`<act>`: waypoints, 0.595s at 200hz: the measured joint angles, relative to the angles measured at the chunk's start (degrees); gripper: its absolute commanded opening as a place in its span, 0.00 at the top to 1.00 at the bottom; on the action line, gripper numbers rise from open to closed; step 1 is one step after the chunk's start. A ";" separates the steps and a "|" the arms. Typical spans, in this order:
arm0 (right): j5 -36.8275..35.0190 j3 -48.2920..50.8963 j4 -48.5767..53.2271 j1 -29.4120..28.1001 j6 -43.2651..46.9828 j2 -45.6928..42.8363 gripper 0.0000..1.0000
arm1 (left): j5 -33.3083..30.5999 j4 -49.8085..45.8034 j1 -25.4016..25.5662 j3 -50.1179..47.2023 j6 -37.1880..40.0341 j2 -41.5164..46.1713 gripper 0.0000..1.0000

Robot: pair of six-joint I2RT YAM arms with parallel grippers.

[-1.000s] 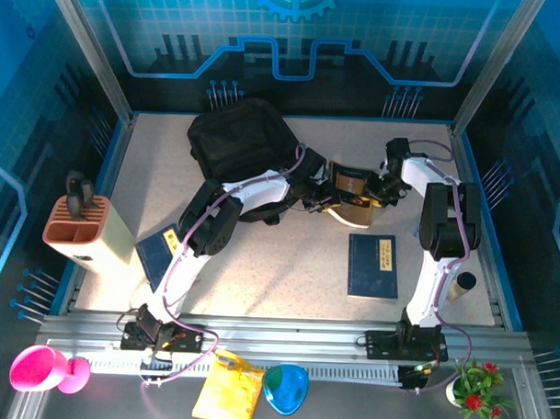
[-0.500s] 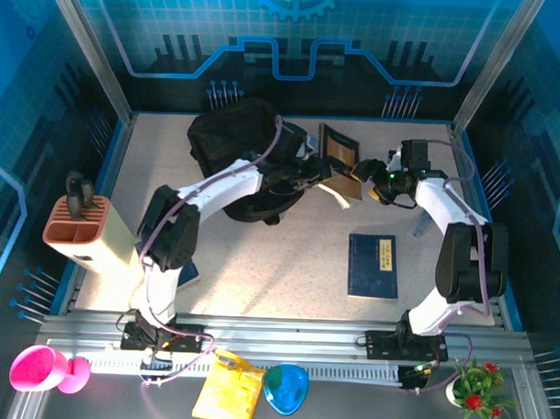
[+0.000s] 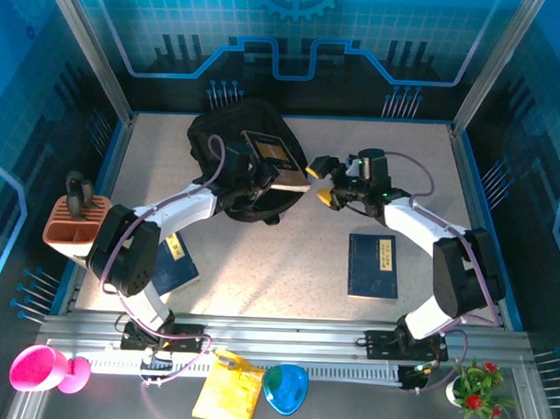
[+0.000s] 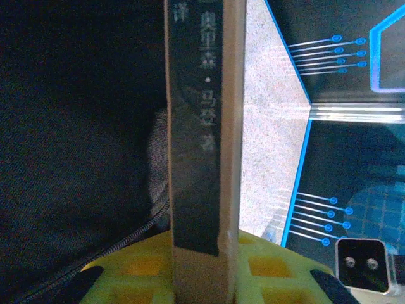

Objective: Pack the student bag
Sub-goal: Pass the book.

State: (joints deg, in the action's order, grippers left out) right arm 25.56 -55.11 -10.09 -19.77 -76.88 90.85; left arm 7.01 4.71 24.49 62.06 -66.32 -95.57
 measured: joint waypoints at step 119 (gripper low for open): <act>-8.50 -2.73 -11.82 -7.72 -23.04 12.68 0.26 | -1.73 0.81 0.37 -0.52 -10.29 0.59 0.97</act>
State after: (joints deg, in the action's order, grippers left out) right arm 17.06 -57.84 -21.91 -27.49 -99.92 103.53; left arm 5.28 5.52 24.86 61.54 -76.62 -94.98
